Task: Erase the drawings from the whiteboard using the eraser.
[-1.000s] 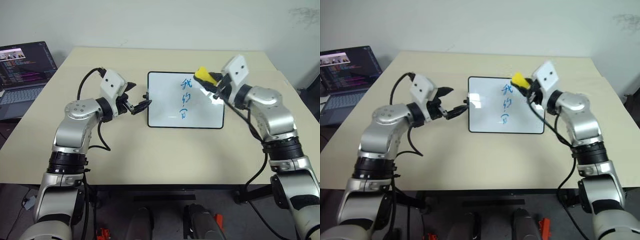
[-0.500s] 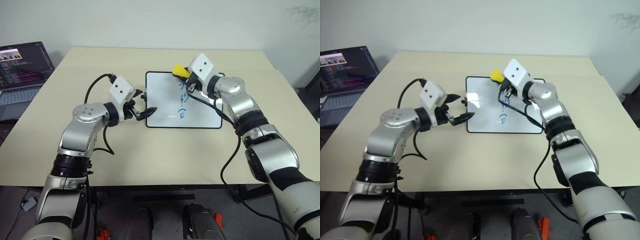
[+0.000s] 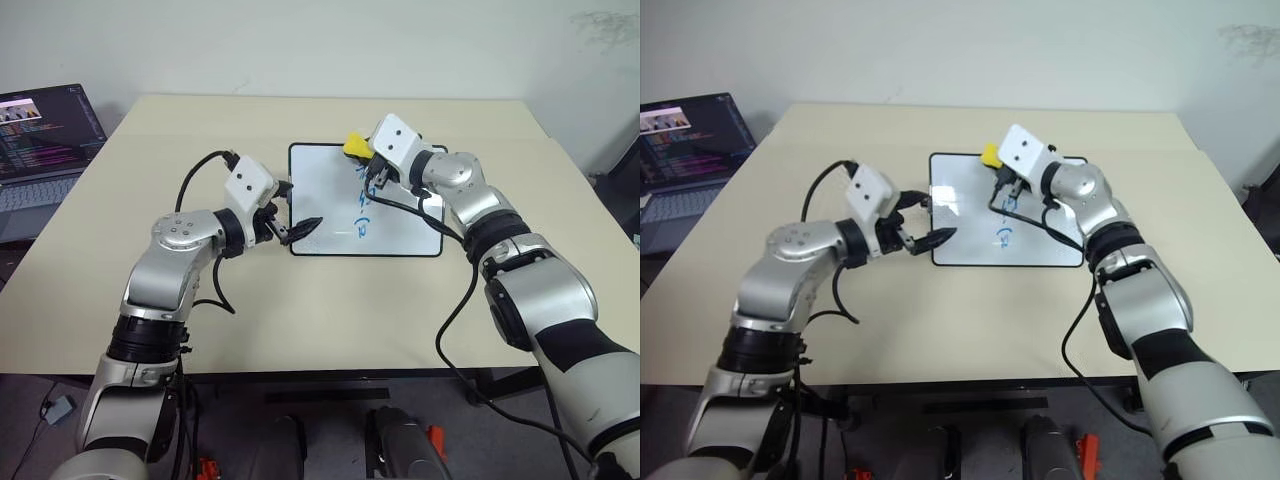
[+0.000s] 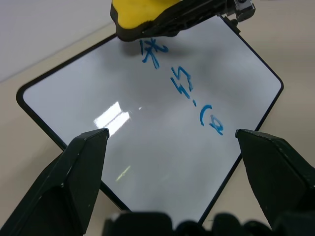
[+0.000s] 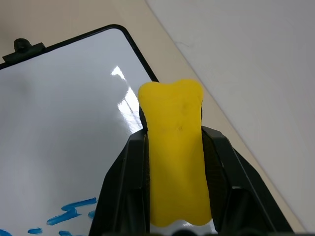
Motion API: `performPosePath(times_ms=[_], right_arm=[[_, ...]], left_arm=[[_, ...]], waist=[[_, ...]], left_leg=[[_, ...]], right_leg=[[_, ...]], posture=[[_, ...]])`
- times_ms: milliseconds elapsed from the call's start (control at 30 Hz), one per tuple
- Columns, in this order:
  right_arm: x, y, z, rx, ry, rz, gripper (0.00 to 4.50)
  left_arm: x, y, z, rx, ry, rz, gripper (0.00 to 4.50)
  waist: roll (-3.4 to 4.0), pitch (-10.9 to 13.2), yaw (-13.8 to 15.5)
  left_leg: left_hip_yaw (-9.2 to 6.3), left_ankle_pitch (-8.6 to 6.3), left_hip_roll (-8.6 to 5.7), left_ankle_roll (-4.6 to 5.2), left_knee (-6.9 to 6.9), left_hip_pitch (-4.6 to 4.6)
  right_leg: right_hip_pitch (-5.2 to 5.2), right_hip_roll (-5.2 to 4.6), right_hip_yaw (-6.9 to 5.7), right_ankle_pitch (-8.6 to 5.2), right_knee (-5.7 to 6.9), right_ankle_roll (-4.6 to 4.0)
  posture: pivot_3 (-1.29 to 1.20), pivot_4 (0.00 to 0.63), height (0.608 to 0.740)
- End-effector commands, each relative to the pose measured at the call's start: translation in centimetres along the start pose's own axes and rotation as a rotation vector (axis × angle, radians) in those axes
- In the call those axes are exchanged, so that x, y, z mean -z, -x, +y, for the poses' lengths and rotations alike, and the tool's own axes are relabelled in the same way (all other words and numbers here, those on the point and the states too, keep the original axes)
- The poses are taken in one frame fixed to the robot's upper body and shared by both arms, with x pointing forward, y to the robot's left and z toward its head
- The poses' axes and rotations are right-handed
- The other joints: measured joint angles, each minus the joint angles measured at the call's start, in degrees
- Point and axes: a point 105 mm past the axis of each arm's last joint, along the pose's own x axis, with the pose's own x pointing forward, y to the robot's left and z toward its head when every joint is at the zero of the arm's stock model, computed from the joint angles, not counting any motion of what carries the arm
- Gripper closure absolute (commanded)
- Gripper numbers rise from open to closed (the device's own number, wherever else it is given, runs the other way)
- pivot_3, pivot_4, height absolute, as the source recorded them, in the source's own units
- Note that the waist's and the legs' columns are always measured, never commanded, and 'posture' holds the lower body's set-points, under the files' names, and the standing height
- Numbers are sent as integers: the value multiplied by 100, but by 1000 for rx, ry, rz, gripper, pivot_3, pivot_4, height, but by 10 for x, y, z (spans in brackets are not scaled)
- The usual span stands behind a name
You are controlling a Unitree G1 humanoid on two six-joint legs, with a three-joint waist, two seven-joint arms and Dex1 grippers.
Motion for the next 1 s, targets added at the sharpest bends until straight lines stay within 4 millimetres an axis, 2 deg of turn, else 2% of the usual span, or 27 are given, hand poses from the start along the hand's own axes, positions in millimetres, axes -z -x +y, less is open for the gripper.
performPosePath(times_ms=[33, 467, 567, 767, 867, 1000], right_arm=[[-13, 1, -16, 46, 78, -15, 3412], [13, 5, -21, 118, 8, 89, 3412], [18, 5, -15, 98, -47, 103, 3412], [27, 1, 2, 43, -50, 137, 3412], [28, -3, 15, -12, -40, 145, 3412], [28, -5, 23, -45, -27, 148, 3413]], left_arm=[[-14, 4, 1, -4, -41, -37, 0], [-15, 7, -2, 4, -38, -39, 0], [-14, 8, -2, 1, -30, -36, 0], [-1, 12, -3, 1, -22, 11, 0], [-3, 12, -1, -6, -17, 1, 0], [-3, 12, 0, -8, -19, 0, 0]], waist=[[0, 0, 1], [0, 0, -1], [0, 0, -1], [0, 0, -9], [0, 0, -9], [0, 0, -18]], left_leg=[[0, 0, 0, 0, 0, 0], [0, 0, 0, 0, 0, 0], [-1, 0, 0, 0, 0, 0], [-1, 0, 0, 0, 0, 4], [-2, 1, 0, 0, 2, 6], [-1, 1, 0, 0, 3, 11]], right_leg=[[0, 0, 0, 0, 0, 0], [0, 0, 1, -1, 1, -1], [0, 0, 0, 0, 1, -1], [1, 1, 0, 0, 5, -2], [4, 2, 1, -1, 6, -3], [8, 2, 3, 0, 9, -3]], posture=[[0, 150, 740], [0, 150, 740], [0, 150, 740], [0, 150, 740], [0, 150, 740], [0, 150, 740]])
